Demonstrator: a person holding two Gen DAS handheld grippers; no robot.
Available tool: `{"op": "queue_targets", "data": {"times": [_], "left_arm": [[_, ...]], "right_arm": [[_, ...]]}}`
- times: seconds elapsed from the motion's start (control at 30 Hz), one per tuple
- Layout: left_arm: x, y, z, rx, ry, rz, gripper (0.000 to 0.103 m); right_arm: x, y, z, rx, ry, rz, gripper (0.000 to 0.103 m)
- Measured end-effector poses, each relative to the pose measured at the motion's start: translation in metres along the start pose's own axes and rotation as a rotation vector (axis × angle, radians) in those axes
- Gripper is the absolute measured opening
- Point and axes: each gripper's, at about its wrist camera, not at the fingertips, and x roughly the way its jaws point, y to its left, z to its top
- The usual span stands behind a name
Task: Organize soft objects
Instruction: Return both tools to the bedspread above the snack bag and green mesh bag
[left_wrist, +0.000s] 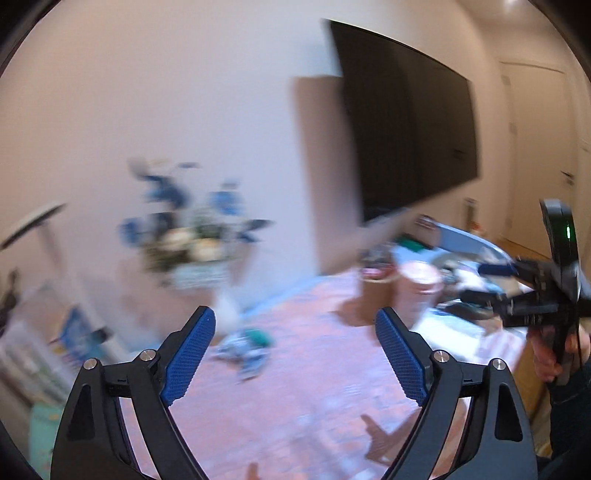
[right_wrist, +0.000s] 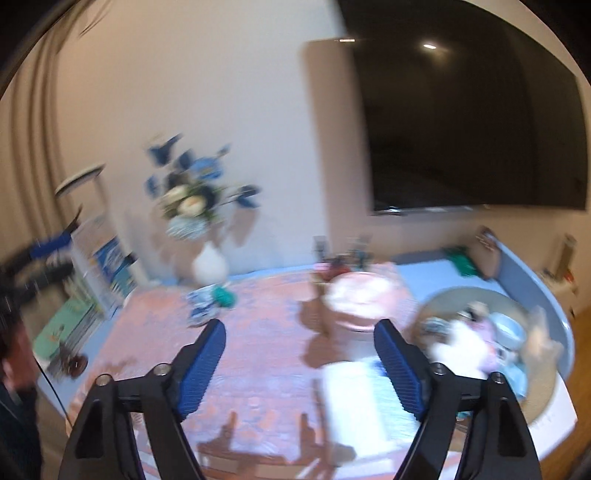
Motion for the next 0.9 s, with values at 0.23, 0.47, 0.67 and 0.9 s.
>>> {"op": "queue_targets", "data": {"times": [0.23, 0.47, 0.67, 0.9], "left_arm": [[-0.005, 0.069, -0.041, -0.084, 0.075, 0.222, 0.102], [0.091, 0.080, -0.148, -0.299, 0.251, 0.159, 0.102], [0.135, 0.074, -0.211, -0.447, 0.352, 0.099, 0.102], [0.144, 0.075, -0.229, -0.502, 0.364, 0.155, 0.102]], "right_arm": [[0.094, 0.074, -0.035, 0.059, 0.110, 0.199, 0.103], [0.180, 0.107, -0.092, 0.009, 0.292, 0.083, 0.097], [0.199, 0.084, -0.112, 0.077, 0.361, 0.044, 0.097], [0.199, 0.064, -0.112, 0.174, 0.375, 0.061, 0.097]]}}
